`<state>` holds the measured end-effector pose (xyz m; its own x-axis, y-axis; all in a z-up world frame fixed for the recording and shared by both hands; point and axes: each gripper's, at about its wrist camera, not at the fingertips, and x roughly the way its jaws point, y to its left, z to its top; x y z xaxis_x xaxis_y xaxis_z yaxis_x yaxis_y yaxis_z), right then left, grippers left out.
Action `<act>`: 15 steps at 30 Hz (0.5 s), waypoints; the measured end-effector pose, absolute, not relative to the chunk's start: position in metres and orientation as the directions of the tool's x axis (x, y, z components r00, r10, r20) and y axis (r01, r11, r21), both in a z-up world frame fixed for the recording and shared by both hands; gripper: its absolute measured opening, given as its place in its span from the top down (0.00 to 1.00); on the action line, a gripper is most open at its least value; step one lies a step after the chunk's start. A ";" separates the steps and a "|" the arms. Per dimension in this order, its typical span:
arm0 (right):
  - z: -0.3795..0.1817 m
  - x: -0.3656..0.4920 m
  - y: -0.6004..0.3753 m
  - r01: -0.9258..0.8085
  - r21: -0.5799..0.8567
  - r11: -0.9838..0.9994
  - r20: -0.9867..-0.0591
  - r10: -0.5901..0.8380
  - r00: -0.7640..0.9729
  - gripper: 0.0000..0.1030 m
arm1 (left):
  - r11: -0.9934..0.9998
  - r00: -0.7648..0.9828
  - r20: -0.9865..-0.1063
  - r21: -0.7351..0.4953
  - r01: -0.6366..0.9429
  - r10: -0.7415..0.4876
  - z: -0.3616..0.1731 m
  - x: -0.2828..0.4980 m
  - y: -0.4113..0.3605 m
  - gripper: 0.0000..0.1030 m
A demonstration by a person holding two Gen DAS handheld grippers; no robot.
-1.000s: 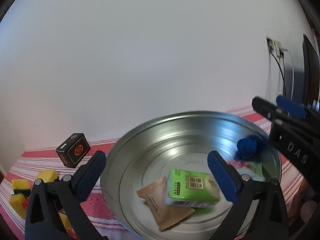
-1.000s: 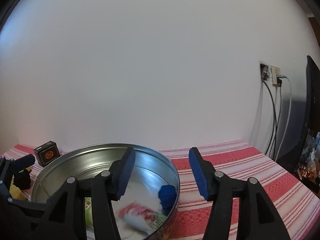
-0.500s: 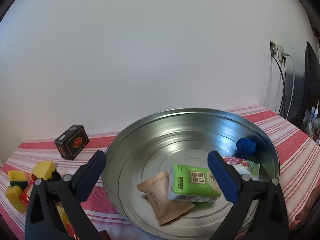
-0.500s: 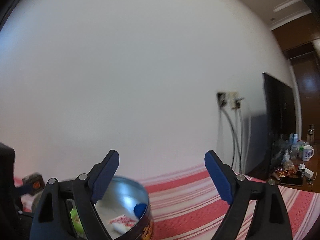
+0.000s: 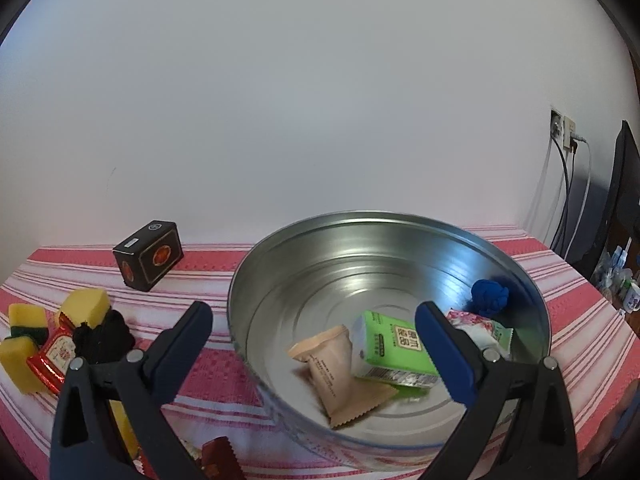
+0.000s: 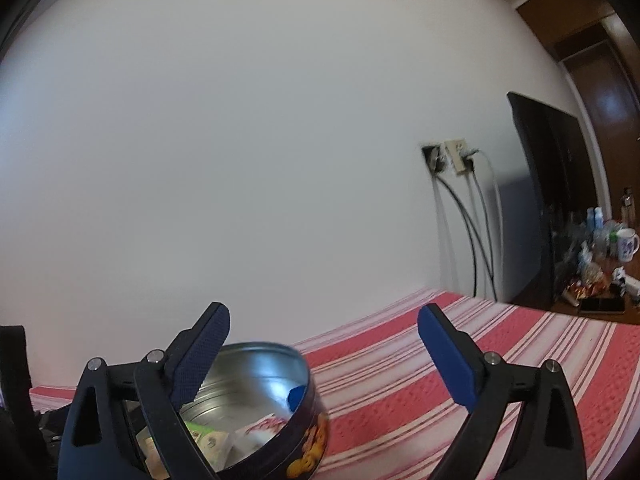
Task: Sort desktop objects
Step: 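Raise both open tools away from the tin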
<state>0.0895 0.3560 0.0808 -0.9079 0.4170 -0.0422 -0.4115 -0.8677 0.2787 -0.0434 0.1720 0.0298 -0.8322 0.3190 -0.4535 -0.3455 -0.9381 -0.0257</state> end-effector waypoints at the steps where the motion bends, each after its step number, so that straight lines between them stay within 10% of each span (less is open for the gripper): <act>1: 0.081 0.090 0.355 -0.405 0.278 -0.871 -0.043 0.411 -0.911 0.06 | -0.938 -0.831 -0.456 -0.025 -0.346 0.318 0.030 -0.043 0.172 0.01; 15: 0.082 0.095 0.333 -0.350 0.252 -0.902 -0.023 0.356 -0.934 0.06 | -0.937 -0.832 -0.453 -0.023 -0.348 0.320 0.030 -0.040 0.168 0.01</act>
